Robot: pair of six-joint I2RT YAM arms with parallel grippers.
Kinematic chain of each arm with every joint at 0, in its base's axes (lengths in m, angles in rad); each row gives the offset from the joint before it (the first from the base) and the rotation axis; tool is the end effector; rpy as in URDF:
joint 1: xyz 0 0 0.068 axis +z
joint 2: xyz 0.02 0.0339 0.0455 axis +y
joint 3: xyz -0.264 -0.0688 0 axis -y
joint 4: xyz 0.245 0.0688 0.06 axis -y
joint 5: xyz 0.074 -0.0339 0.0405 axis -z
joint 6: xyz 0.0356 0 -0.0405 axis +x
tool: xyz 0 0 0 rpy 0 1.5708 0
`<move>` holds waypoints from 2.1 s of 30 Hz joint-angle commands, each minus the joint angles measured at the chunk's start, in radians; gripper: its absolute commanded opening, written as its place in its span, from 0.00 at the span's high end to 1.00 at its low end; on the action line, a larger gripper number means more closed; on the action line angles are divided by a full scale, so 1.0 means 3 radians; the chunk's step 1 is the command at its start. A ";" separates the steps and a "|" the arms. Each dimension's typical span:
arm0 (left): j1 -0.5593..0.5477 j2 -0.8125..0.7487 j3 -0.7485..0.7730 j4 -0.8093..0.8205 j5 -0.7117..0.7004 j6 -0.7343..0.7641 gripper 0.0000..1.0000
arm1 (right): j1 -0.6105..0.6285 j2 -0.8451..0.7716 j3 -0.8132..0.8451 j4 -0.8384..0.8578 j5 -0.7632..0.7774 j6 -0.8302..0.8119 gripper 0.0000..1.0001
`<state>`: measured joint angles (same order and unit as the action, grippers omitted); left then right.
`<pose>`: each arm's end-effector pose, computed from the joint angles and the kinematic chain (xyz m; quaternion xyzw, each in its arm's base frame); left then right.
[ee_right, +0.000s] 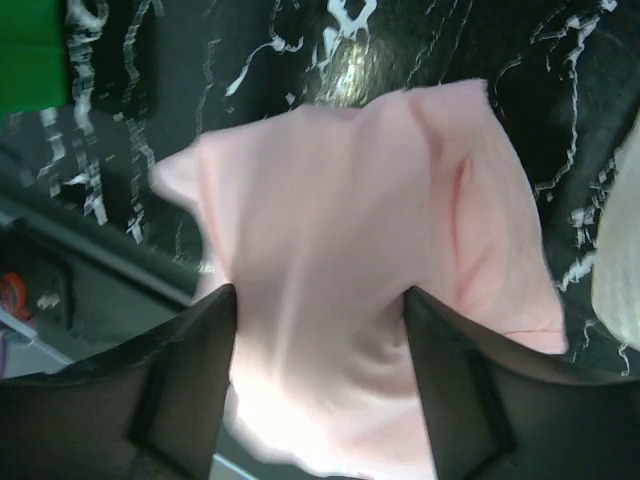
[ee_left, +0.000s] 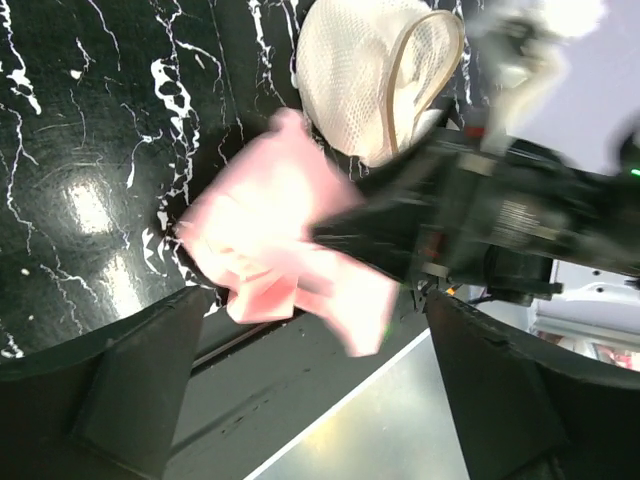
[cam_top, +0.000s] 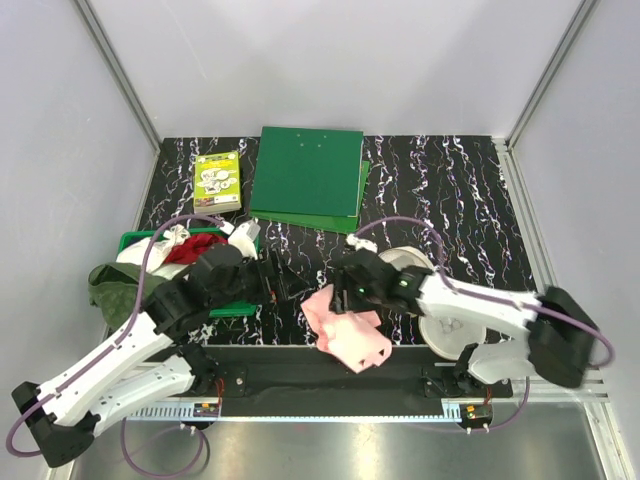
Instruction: Place the bra in the laundry bag and zip it closed
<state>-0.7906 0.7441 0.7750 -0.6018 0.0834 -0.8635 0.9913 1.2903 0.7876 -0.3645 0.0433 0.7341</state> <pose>0.1111 -0.1165 0.3007 -0.0120 0.8770 -0.3773 0.2974 0.1444 0.2179 0.2182 -0.1130 0.9317 0.2485 0.2395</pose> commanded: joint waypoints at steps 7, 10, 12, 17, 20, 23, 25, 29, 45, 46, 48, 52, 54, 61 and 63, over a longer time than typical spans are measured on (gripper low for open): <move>0.0273 0.0056 -0.0440 0.0615 0.0330 -0.0067 0.01 | -0.0011 0.0220 0.0377 -0.0360 0.0029 0.0104 0.11; 0.0344 0.0285 -0.0523 0.0865 0.0554 0.0035 0.01 | -0.0011 -0.0266 0.0050 -0.0355 0.0035 0.0298 0.11; 0.0340 0.0484 -0.0436 0.0988 0.0744 0.0248 0.11 | -0.0011 -0.0562 -0.0144 -0.0390 -0.0016 0.0426 0.11; -0.0017 0.0772 -0.0287 0.0943 0.0633 0.0572 0.18 | -0.0011 -0.1043 -0.0732 -0.0340 -0.0124 0.0656 0.15; -0.0070 0.0777 -0.0343 0.0973 0.0555 0.0567 0.17 | -0.0006 -0.1319 -0.1064 -0.0074 0.0008 0.0539 0.20; -0.0100 0.0797 -0.0374 0.1029 0.0658 0.0557 0.17 | -0.0011 -0.1529 -0.1274 0.0283 0.0096 0.0462 0.21; -0.0131 0.0797 -0.0379 0.1029 0.0699 0.0577 0.17 | -0.0011 -0.1576 -0.1362 0.0412 0.0086 0.0442 0.21; -0.0177 0.0772 -0.0379 0.1009 0.0735 0.0654 0.18 | -0.0011 -0.1494 -0.1530 0.0733 0.0040 0.0391 0.25; -0.0223 0.0624 -0.0313 0.0815 0.0735 0.0695 0.16 | -0.0011 -0.0931 -0.1194 0.0802 -0.0134 0.0278 0.83; -0.0233 0.0613 -0.0278 0.0804 0.0735 0.0725 0.14 | -0.0006 -0.0962 -0.1102 0.0644 -0.0235 0.0283 0.84; -0.0259 0.0598 -0.0221 0.0728 0.0730 0.0848 0.12 | -0.0011 -0.1099 -0.1010 0.0510 -0.0282 0.0293 0.90; -0.0555 0.0583 0.0029 0.0580 0.0470 0.1113 0.04 | -0.0011 -0.1340 -0.0714 0.0310 -0.0339 0.0365 0.98; -0.0799 0.0532 0.0091 0.0549 0.0122 0.1196 0.03 | -0.0026 -0.1366 -0.0601 0.0300 -0.0349 0.0391 1.00; -0.1368 0.0276 0.0193 0.0579 -0.0788 0.1518 0.01 | -0.0098 -0.1320 -0.0227 0.0254 -0.0441 0.0549 1.00; -0.1501 0.0271 0.0198 0.0574 -0.1019 0.1559 0.01 | -0.0113 -0.1376 -0.0191 0.0254 -0.0446 0.0600 1.00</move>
<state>-1.1782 0.8463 0.7914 -0.4423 -0.0242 -0.4698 0.9691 0.8989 0.6796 -0.2714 -0.0723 0.8703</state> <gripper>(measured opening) 0.987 0.012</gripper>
